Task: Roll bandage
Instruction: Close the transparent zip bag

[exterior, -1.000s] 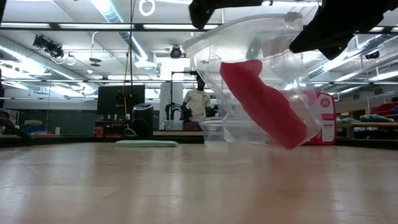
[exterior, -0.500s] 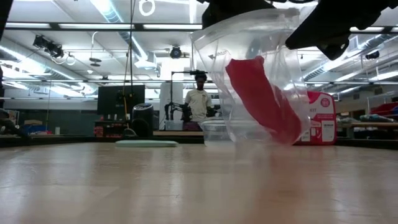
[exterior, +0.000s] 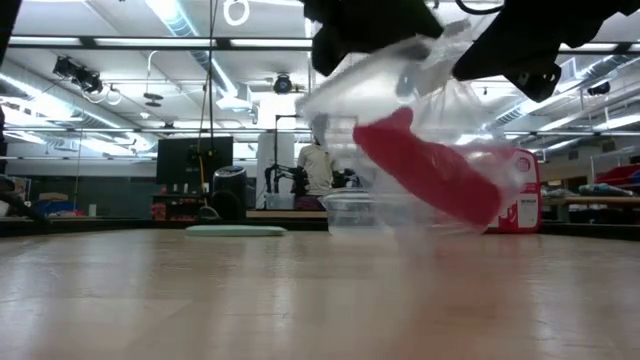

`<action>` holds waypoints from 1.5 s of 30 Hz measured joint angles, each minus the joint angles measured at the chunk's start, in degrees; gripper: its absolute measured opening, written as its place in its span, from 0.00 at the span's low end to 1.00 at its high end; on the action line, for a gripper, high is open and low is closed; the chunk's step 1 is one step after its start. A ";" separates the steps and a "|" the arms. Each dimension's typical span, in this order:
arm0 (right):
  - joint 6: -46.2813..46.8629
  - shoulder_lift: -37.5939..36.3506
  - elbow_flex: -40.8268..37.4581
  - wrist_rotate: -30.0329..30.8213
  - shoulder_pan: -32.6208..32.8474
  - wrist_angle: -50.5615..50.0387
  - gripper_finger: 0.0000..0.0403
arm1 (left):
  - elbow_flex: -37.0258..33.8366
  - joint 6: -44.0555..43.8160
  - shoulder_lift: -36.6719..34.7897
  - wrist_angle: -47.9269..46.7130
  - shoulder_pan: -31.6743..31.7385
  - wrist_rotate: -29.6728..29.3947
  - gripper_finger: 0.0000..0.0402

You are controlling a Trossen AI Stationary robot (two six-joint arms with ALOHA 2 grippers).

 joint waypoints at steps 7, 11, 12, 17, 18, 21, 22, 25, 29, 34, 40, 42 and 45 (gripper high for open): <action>-0.74 0.00 0.00 -0.05 0.35 1.36 0.00 | 0.00 1.61 0.00 -3.37 0.60 -3.44 0.30; -1.44 0.00 0.00 -0.35 0.39 1.40 0.00 | 0.00 3.70 0.00 -2.58 0.60 -3.49 0.23; -1.70 0.00 0.00 -0.37 0.39 1.40 0.00 | 0.00 4.43 0.00 -2.40 0.60 -3.49 0.20; -5.07 0.00 0.00 -2.25 0.44 1.72 0.01 | 0.00 7.10 0.00 -2.70 0.60 -2.27 0.03; -5.80 0.00 0.00 -2.60 0.44 1.77 0.02 | 0.00 7.24 0.00 -2.67 0.60 -2.11 0.02; -7.22 0.00 0.00 -3.21 0.58 2.24 0.07 | 0.00 7.38 0.00 -3.03 0.60 -2.02 0.01; -7.62 0.00 0.00 -3.20 0.71 2.44 0.10 | 0.00 7.38 0.00 -3.33 0.60 -2.02 0.01; -8.60 0.00 0.00 -1.60 0.83 2.54 0.17 | 0.00 7.32 0.00 -3.55 0.60 -2.02 0.01; -8.57 0.00 0.00 -0.45 0.73 2.60 0.27 | 0.00 7.27 0.00 -3.42 0.60 -1.58 0.00; -9.63 0.00 0.00 -0.51 -0.30 4.62 0.34 | 0.00 7.25 0.00 -2.73 0.60 -1.03 0.00; -12.64 -0.02 0.00 -2.36 -2.61 6.38 0.29 | 0.00 7.29 0.00 -2.01 0.60 -0.90 0.00; -12.98 -0.02 0.00 -3.50 -2.99 6.32 0.22 | -0.02 7.29 0.00 -2.04 0.60 -0.68 0.00; -14.04 -0.02 0.00 -4.47 -3.10 6.32 0.07 | -0.02 7.31 0.00 -1.98 0.60 0.03 0.00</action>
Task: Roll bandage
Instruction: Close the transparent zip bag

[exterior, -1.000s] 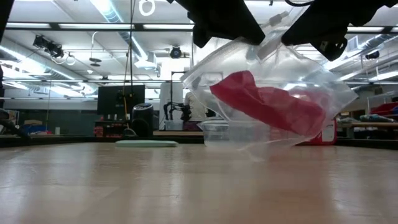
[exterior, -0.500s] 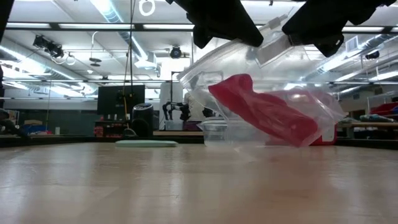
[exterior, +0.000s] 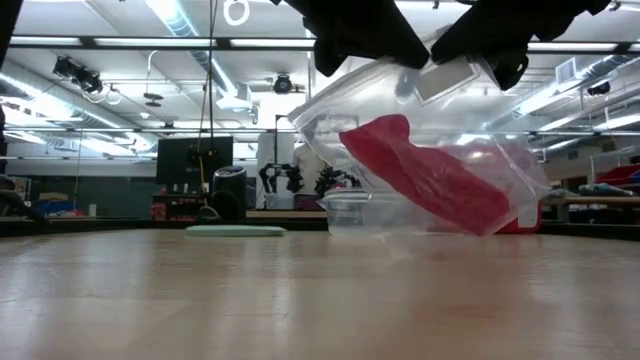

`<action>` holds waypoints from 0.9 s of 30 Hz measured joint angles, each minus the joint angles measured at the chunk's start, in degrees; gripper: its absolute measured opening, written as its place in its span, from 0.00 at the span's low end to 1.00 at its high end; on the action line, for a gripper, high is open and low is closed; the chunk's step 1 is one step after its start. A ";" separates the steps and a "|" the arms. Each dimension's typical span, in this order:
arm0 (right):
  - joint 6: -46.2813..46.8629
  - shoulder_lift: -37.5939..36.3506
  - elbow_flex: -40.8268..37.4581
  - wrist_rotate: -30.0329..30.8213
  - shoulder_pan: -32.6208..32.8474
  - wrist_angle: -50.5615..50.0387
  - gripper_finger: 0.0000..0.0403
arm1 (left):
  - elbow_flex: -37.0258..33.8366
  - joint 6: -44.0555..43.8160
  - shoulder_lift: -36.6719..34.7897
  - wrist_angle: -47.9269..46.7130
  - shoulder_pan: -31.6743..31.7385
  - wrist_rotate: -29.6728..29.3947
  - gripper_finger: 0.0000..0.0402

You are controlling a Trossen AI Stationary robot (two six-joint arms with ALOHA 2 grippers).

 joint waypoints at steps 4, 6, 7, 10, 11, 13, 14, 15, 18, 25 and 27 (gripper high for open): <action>-0.22 0.00 0.00 -0.38 0.04 -0.01 0.03 | 0.00 0.06 0.00 0.10 0.00 0.53 0.00; -0.22 0.00 0.00 -0.38 0.04 -0.03 0.03 | 0.00 0.16 0.00 0.11 0.00 0.54 0.00; -0.25 0.00 0.00 -0.38 0.04 -0.04 0.01 | 0.00 0.62 0.00 0.12 0.00 0.68 0.00; -0.50 -0.03 0.01 -0.33 0.07 0.15 0.01 | -0.04 1.88 -0.50 0.33 -0.07 1.02 0.03; -0.49 -0.08 0.08 -0.31 0.07 0.28 0.01 | -0.08 1.90 -0.78 0.68 -0.07 1.01 0.05; -0.54 -0.09 0.13 -0.36 0.07 0.05 0.01 | -0.09 1.89 -1.61 1.71 -0.09 0.61 0.10; -0.55 -0.06 0.10 -0.35 0.07 -0.27 0.01 | -0.08 1.88 -2.11 1.90 -0.08 0.24 0.13; -0.52 -0.04 0.09 -0.34 0.07 -0.35 0.01 | -0.04 1.85 -2.60 1.95 -0.07 0.02 0.16; -0.23 -0.04 0.09 -0.33 0.07 -0.24 0.00 | 0.00 1.71 -2.89 2.86 0.02 0.15 0.23; -0.25 -0.04 0.09 -0.33 0.07 -0.11 0.00 | 0.00 1.18 -2.33 4.78 0.37 0.58 0.29; -0.40 -0.04 0.07 -0.33 0.07 -0.11 0.00 | 0.00 0.35 -2.14 4.63 0.78 0.49 0.28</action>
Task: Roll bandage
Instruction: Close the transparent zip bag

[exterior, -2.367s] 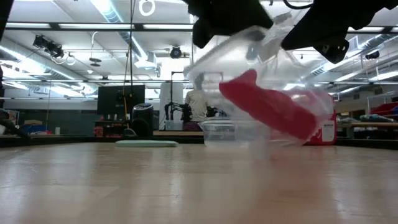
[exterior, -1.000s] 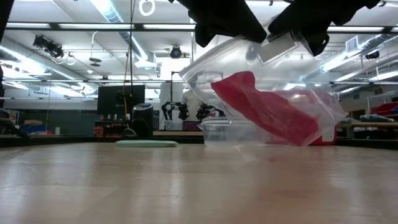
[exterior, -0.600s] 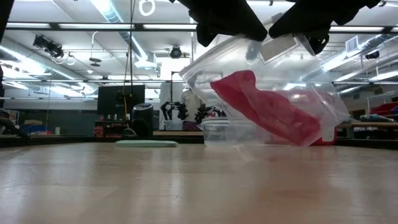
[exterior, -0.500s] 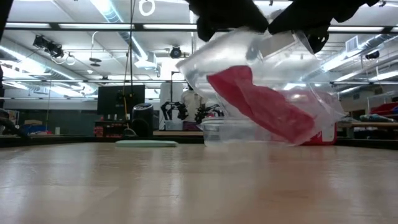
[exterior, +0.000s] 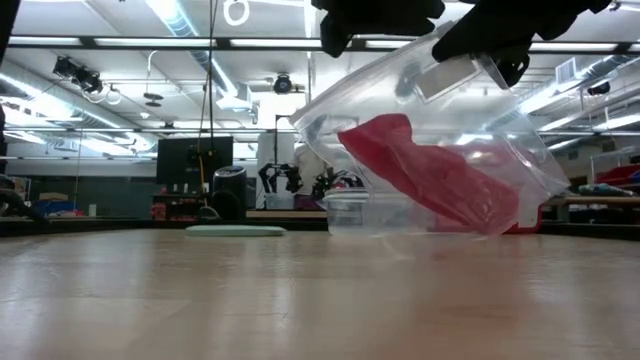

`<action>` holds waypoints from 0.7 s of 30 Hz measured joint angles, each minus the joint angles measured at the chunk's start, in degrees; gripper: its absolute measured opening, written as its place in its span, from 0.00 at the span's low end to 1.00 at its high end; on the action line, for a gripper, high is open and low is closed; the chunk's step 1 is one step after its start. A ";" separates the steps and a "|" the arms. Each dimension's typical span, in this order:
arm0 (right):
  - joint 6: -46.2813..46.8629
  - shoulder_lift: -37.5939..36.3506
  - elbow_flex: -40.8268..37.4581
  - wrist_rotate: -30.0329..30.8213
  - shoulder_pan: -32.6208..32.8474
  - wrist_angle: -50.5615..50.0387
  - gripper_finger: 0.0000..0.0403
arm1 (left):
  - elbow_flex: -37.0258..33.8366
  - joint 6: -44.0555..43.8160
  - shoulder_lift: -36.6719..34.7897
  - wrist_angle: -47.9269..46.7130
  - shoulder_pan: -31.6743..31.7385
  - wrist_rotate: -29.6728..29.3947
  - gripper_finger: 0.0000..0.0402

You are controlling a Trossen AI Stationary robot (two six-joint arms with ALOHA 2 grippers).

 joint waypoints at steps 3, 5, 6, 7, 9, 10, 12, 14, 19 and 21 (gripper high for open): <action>-0.13 0.00 0.00 0.00 0.00 0.07 0.00 | 0.00 -0.24 -0.10 0.44 0.43 -0.18 0.27; -0.15 0.00 0.00 -0.02 -0.02 0.07 0.00 | 0.00 -0.25 -0.10 0.40 0.55 -0.24 0.26; -0.19 0.00 0.00 0.00 -0.02 0.11 0.00 | 0.00 -0.25 -0.04 0.41 0.55 -0.08 0.26; -0.25 0.00 -0.02 0.00 -0.04 0.11 0.00 | 0.00 -0.27 0.23 0.88 0.71 0.58 0.26; -0.61 0.00 -0.02 -0.01 -0.04 0.17 0.00 | 0.02 -0.53 0.78 2.07 0.84 2.16 0.25; -0.78 0.00 -0.02 0.00 -0.04 0.21 0.00 | 0.02 -0.67 1.11 2.12 0.96 2.70 0.25; -1.18 0.00 -0.02 -0.01 -0.04 0.36 0.00 | 0.02 -0.91 1.88 2.71 1.22 3.12 0.25; -1.22 0.02 -0.09 -0.01 -0.04 0.21 0.00 | 0.02 -0.97 1.97 2.77 1.37 3.13 0.25; -1.24 0.02 -0.09 -0.02 -0.04 0.46 0.00 | 0.02 -0.94 1.97 3.02 1.51 3.10 0.25; -1.32 0.02 -0.09 0.00 -0.04 0.66 0.00 | 0.02 -0.28 1.97 3.00 1.51 3.11 0.23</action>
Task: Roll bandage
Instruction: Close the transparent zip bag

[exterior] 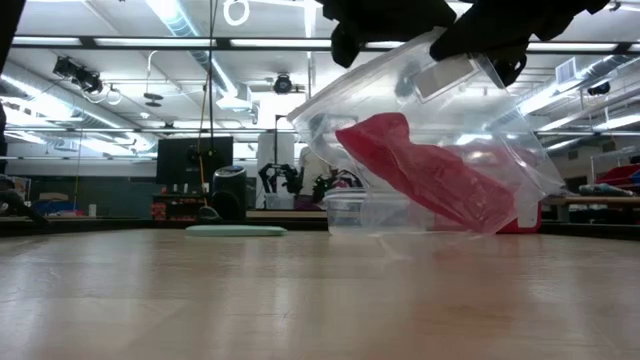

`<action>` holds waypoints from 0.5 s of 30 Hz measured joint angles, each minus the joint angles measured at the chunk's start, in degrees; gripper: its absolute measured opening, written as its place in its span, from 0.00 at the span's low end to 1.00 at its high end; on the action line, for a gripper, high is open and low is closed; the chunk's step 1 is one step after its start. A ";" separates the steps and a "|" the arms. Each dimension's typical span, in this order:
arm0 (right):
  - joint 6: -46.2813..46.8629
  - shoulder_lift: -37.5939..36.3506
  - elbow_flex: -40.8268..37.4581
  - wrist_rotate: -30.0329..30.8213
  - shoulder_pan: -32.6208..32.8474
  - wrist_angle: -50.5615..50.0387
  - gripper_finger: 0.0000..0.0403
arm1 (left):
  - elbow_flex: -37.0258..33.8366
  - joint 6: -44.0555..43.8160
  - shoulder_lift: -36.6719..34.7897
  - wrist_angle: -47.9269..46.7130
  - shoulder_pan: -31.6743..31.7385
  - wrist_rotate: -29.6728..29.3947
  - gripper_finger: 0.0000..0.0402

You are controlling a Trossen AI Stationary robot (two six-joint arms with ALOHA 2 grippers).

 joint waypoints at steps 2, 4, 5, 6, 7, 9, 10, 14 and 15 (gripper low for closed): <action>-0.32 0.00 0.00 -0.01 0.00 -0.01 0.00 | 0.00 0.43 -0.01 -0.02 0.00 0.45 0.19; -0.36 0.02 0.00 -0.01 0.00 0.09 0.00 | 0.00 1.03 0.00 0.00 0.02 1.09 0.14; -0.38 0.02 0.00 -0.04 0.00 0.19 0.00 | 0.00 1.31 -0.02 0.00 0.02 1.36 0.11; -0.39 0.02 0.00 -0.05 0.00 0.19 0.00 | 0.00 1.39 -0.02 0.00 0.04 2.04 0.08; -0.39 0.02 0.00 -0.13 0.02 0.16 0.00 | 0.00 1.41 -0.02 0.00 0.04 2.46 0.05; -0.41 0.02 0.00 -0.31 0.02 0.16 0.00 | 0.00 1.44 -0.04 -0.08 0.06 3.26 0.02; -0.41 0.02 0.00 -0.31 0.04 0.17 0.00 | 0.00 1.44 -0.04 -0.11 0.07 3.63 0.02; -0.39 0.04 0.00 -0.22 0.02 0.17 0.00 | 0.07 1.31 -0.07 -0.74 0.10 3.70 0.02; -0.40 0.04 0.00 -0.21 0.02 0.24 0.00 | 0.11 1.28 -0.09 -1.05 0.09 3.70 0.02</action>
